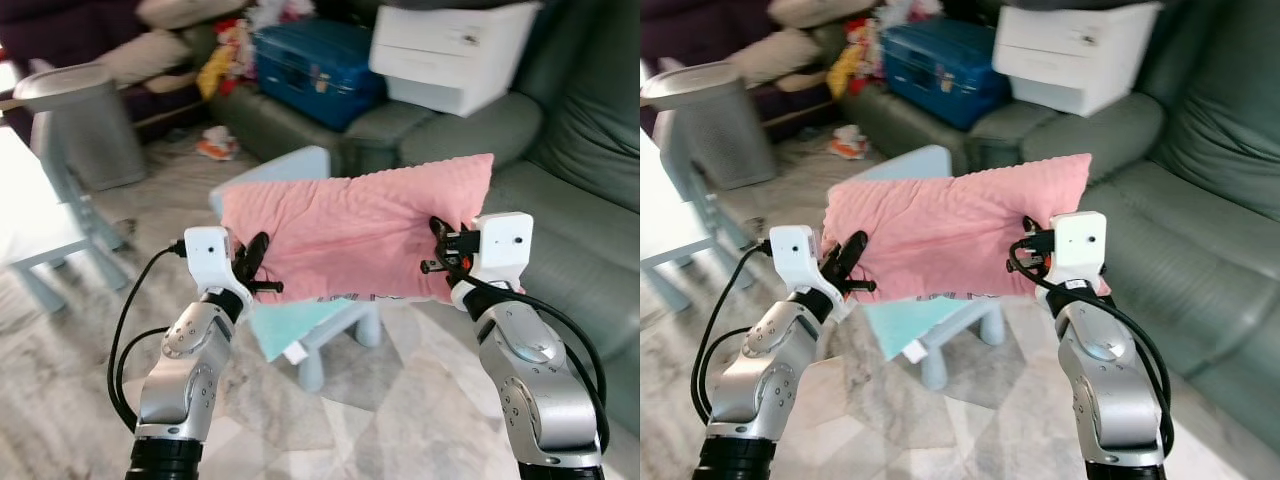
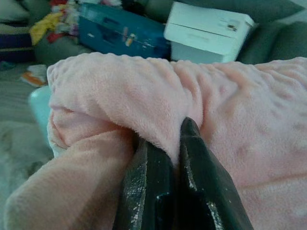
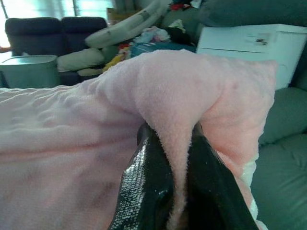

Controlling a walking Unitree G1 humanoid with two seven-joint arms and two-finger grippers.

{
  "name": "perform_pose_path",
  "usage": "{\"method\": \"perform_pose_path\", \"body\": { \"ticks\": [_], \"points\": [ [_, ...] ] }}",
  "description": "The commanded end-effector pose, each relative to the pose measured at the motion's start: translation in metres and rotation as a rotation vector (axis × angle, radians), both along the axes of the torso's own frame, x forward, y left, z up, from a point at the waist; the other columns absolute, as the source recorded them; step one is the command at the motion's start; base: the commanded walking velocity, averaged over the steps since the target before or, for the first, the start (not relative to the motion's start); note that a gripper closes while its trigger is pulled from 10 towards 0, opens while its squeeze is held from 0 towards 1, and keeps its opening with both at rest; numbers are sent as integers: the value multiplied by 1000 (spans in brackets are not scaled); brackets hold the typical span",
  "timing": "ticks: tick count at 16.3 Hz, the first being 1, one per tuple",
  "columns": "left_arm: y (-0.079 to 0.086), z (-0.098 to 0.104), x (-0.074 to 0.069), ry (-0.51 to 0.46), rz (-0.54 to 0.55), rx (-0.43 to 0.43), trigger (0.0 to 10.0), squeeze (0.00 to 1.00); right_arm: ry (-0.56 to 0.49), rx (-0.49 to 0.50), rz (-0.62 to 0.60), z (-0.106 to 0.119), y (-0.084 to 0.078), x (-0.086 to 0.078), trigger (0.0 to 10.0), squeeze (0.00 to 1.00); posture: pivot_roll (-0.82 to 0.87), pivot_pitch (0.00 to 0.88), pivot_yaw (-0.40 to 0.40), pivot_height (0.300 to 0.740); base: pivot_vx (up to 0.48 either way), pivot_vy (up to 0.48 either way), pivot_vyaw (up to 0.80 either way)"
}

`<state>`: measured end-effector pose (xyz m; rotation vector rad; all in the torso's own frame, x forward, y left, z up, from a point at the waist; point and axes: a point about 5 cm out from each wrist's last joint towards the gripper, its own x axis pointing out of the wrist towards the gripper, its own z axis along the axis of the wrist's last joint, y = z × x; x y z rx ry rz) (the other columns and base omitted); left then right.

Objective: Move the pillow to the sofa

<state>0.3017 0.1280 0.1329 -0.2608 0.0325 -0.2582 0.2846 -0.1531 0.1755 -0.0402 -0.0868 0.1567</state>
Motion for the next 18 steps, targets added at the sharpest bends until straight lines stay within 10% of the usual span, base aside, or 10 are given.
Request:
{"method": "perform_pose_path", "body": {
  "ticks": [1,18],
  "points": [
    [0,9,-1,-44,-16,-1,10000,0,-32,4,-2,7,0,-1,10000,0,-152,6,61,740,0,0,0],
    [-5,10,-3,-59,-63,-3,10000,0,-22,0,5,6,1,-1,10000,0,-153,3,59,740,228,0,-615]
  ]
}}
